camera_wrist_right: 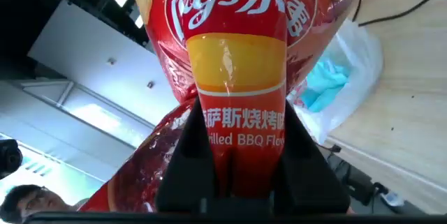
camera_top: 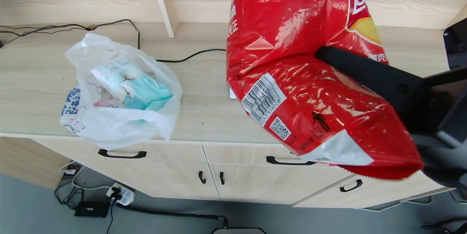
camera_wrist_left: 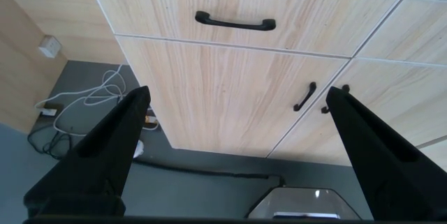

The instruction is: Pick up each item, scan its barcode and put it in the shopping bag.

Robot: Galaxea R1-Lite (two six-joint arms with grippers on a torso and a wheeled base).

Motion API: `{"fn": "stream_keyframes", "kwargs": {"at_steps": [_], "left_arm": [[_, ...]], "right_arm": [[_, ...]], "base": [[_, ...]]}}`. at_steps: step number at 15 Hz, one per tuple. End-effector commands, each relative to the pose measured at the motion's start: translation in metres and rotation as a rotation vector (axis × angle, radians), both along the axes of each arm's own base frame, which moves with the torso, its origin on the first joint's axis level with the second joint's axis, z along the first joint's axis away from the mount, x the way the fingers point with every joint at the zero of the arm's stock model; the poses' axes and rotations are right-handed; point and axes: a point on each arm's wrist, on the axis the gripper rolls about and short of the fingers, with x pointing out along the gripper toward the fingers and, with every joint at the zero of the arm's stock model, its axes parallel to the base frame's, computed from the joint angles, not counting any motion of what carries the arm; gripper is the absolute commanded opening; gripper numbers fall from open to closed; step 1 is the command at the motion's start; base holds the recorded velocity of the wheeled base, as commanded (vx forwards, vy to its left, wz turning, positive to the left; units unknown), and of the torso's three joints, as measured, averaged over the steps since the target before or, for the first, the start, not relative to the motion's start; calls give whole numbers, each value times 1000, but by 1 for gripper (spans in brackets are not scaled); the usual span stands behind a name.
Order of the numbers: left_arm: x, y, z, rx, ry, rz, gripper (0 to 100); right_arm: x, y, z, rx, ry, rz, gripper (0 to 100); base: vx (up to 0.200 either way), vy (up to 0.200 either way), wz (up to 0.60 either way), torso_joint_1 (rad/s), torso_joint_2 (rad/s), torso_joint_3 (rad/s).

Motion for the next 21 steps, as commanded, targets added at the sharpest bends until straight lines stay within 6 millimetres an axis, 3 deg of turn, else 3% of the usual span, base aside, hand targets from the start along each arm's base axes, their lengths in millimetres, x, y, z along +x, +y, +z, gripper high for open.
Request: {"fn": "stream_keyframes", "kwargs": {"at_steps": [1, 5, 14, 16, 19, 21], "left_arm": [[0, 0, 0, 1, 1, 0, 100], [0, 0, 0, 6, 1, 0, 100], [0, 0, 0, 40, 3, 0, 100], [0, 0, 0, 35, 4, 0, 100], [0, 0, 0, 17, 4, -1, 100], [0, 0, 0, 9, 6, -1, 100]], "right_arm": [[-5, 9, -14, 3, 73, 68, 0], [-27, 13, -17, 118, 122, 221, 0], [-19, 13, -6, 190, 118, 225, 0], [-4, 13, -2, 140, 10, 108, 0], [37, 5, -27, -215, -215, -230, 0], [71, -19, -25, -527, -363, -551, 0]], "base": [[0, 0, 0, 0, 0, 0], [0, 0, 0, 0, 0, 0], [0, 0, 0, 0, 0, 0], [0, 0, 0, 0, 0, 0], [0, 0, 0, 0, 0, 0], [0, 0, 0, 0, 0, 0]]}}
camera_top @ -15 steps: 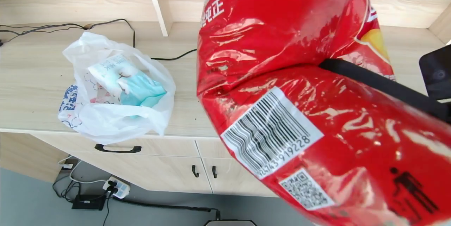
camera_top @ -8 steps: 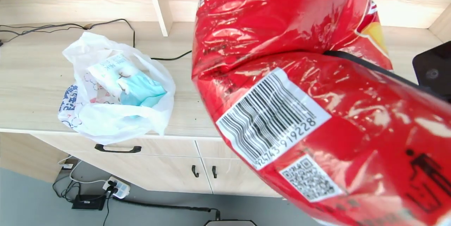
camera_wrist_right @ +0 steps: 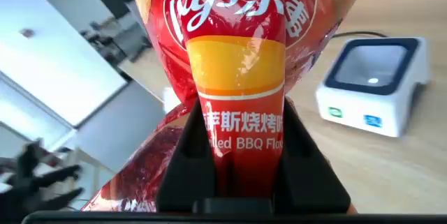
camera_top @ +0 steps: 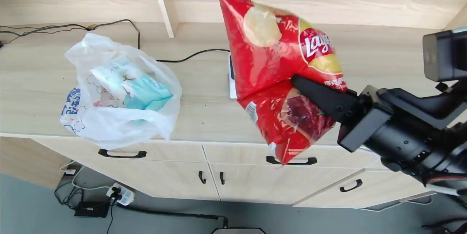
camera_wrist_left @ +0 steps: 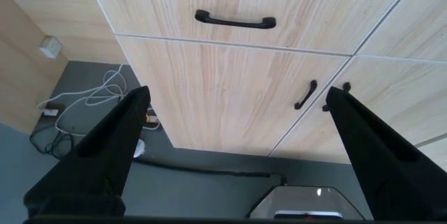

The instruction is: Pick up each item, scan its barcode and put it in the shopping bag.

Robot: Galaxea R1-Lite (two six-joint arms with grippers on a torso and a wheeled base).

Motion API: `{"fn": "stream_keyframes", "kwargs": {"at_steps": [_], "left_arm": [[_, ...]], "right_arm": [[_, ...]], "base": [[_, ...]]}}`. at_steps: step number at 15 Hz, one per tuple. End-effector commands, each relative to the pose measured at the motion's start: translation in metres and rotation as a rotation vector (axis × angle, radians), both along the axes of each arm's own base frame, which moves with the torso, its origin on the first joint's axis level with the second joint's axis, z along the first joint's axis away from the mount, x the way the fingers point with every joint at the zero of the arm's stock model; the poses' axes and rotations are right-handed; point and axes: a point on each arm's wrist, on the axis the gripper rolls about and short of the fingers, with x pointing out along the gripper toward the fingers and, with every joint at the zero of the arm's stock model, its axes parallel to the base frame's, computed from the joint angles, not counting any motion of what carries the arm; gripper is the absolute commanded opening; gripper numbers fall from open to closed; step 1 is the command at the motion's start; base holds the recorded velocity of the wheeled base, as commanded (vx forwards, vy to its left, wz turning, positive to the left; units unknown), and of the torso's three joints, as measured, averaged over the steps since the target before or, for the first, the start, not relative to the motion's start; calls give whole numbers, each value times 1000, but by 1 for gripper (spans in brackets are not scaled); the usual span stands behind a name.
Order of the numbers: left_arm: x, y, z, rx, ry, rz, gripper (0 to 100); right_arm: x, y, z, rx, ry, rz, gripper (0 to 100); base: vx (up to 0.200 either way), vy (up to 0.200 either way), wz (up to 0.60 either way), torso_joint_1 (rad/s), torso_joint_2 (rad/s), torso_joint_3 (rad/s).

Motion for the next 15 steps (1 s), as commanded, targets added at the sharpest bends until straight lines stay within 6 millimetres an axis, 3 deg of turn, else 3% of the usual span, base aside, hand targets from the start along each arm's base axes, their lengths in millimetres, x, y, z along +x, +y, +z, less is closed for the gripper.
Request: {"fn": "stream_keyframes", "kwargs": {"at_steps": [1, 3, 6, 11, 13, 14, 15], "left_arm": [[0, 0, 0, 0, 1, 1, 100], [0, 0, 0, 0, 1, 1, 100], [0, 0, 0, 0, 1, 1, 100], [0, 0, 0, 0, 1, 1, 100], [0, 0, 0, 0, 1, 1, 100], [0, 0, 0, 0, 1, 1, 100], [0, 0, 0, 0, 1, 1, 100]], "right_arm": [[47, -31, 8, -212, -75, -343, 0], [60, -27, 30, -280, -153, -440, 0], [70, -21, 41, -337, -227, -546, 0], [76, -20, 37, -360, -223, -589, 0], [77, -22, 36, -366, -222, -598, 0], [87, -33, 35, -427, -247, -665, 0], [93, -30, 34, -443, -259, -667, 0]], "base": [[0, 0, 0, 0, 0, 0], [0, 0, 0, 0, 0, 0], [67, 133, 0, 0, 2, 0], [0, 200, 0, 4, 5, 0], [0, 0, 0, 0, 0, 0], [0, 0, 0, 0, 0, 0], [0, 0, 0, 0, 0, 0]]}}
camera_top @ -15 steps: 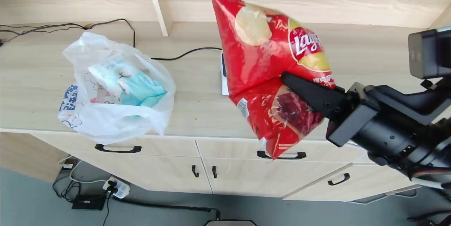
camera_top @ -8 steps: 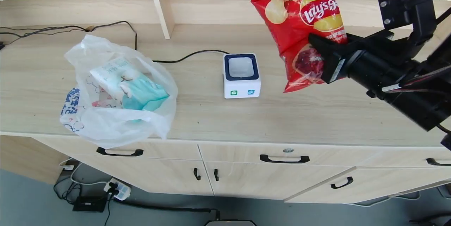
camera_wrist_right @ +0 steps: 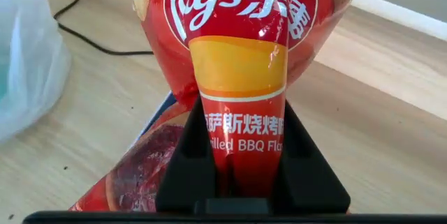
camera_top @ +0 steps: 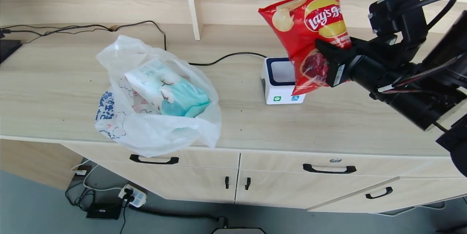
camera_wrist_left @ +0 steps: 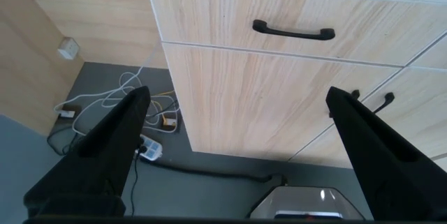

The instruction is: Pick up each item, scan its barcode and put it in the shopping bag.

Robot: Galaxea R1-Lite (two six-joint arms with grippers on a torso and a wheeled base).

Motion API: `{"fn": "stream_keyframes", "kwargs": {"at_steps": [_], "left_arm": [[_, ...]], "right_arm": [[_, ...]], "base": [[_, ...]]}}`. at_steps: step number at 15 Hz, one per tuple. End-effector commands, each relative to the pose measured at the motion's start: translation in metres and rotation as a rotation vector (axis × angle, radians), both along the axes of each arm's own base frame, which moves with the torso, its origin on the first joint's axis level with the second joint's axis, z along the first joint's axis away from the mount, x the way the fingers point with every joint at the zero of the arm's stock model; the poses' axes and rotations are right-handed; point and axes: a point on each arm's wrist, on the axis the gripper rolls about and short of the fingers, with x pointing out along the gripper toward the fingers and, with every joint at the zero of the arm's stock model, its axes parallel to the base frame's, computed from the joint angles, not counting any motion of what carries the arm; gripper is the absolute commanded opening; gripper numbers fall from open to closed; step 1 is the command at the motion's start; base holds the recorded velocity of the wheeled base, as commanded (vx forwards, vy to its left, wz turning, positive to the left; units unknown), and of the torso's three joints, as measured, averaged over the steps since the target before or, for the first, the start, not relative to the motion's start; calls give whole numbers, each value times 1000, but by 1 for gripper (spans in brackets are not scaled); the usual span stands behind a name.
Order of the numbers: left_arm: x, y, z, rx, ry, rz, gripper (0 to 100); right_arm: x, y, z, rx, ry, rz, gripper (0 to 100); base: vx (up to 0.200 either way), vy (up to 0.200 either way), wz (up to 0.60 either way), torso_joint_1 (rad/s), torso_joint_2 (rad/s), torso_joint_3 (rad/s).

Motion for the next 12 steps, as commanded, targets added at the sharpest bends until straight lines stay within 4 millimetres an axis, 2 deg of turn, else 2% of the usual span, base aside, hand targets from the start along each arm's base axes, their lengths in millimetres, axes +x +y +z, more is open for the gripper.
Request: {"fn": "stream_keyframes", "kwargs": {"at_steps": [1, 2, 4, 5, 7, 12], "left_arm": [[0, 0, 0, 0, 0, -1, 100], [0, 0, 0, 2, 0, -1, 100], [0, 0, 0, 5, -2, -1, 100], [0, 0, 0, 6, -2, -1, 100], [0, 0, 0, 8, -2, -1, 100], [0, 0, 1, 6, -3, -1, 100]], "right_arm": [[13, 1, -4, -34, -3, -25, 0], [21, 9, -9, -66, -19, -13, 0], [28, 12, -11, -125, -92, 6, 0], [31, 15, -9, -128, -122, 4, 0], [32, 27, -18, -128, -120, 34, 0], [31, 26, -26, -137, -87, 42, 0]], "base": [[0, 0, 0, 0, 0, 0], [0, 0, 0, 0, 0, 0], [0, 0, 0, 0, 0, 0], [0, 0, 0, 0, 0, 0], [0, 0, 0, 0, 0, 0], [0, 0, 0, 0, 0, 0]]}}
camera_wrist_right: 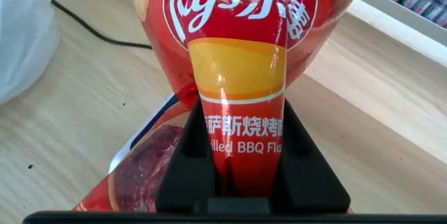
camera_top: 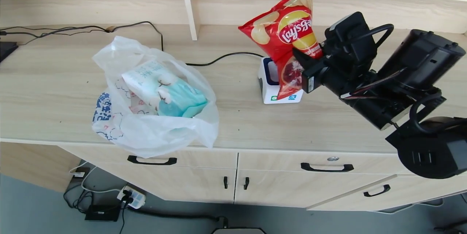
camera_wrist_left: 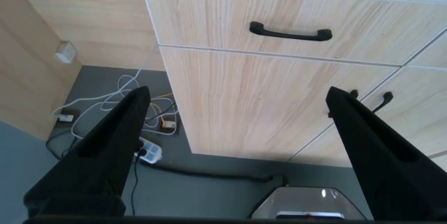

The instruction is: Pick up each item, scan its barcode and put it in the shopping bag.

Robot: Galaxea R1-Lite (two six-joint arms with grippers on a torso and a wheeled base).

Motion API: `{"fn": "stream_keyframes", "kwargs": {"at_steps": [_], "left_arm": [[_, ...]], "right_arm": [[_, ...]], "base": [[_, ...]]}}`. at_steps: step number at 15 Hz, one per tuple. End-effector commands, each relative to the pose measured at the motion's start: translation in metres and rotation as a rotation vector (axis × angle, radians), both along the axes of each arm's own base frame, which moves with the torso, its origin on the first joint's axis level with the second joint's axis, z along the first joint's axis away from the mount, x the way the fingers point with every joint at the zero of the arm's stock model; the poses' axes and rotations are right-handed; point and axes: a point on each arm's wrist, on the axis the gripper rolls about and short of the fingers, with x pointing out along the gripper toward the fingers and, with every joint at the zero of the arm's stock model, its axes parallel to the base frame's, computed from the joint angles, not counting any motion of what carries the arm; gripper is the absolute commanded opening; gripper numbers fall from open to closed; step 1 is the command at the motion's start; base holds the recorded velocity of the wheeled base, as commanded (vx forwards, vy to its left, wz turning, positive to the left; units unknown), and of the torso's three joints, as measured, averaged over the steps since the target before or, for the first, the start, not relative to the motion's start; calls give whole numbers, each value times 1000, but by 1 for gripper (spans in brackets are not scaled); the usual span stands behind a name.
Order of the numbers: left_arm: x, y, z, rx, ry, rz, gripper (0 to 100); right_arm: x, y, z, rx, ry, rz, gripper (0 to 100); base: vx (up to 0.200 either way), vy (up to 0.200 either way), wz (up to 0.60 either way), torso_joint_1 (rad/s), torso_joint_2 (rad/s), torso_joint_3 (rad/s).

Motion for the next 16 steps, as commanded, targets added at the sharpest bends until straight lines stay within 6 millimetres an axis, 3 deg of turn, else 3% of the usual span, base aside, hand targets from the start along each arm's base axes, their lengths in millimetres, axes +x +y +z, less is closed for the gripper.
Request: {"fn": "stream_keyframes", "kwargs": {"at_steps": [1, 3, 6, 9, 12, 16], "left_arm": [[0, 0, 0, 1, 1, 0, 100], [0, 0, 0, 1, 1, 0, 100], [0, 0, 0, -5, 2, 0, 100], [0, 0, 0, -7, 4, 0, 100], [0, 0, 0, -7, 4, 0, 100], [0, 0, 0, -7, 2, 0, 100]], "right_arm": [[-1, 0, -5, -6, 16, 2, 0], [-3, 2, -3, 12, 19, 13, 0], [-31, 16, 27, 113, 27, 60, 0], [-49, 12, 50, 153, 37, 54, 0], [-55, 17, 56, 195, 70, 39, 0], [-52, 29, 46, 192, 126, 47, 0]], "base": [[0, 0, 0, 0, 0, 0], [0, 0, 0, 0, 0, 0], [0, 0, 400, 2, 0, 2], [0, 0, 600, 3, -1, 2], [0, 0, 600, -4, 4, 2], [0, 0, 600, 4, 4, 4]]}}
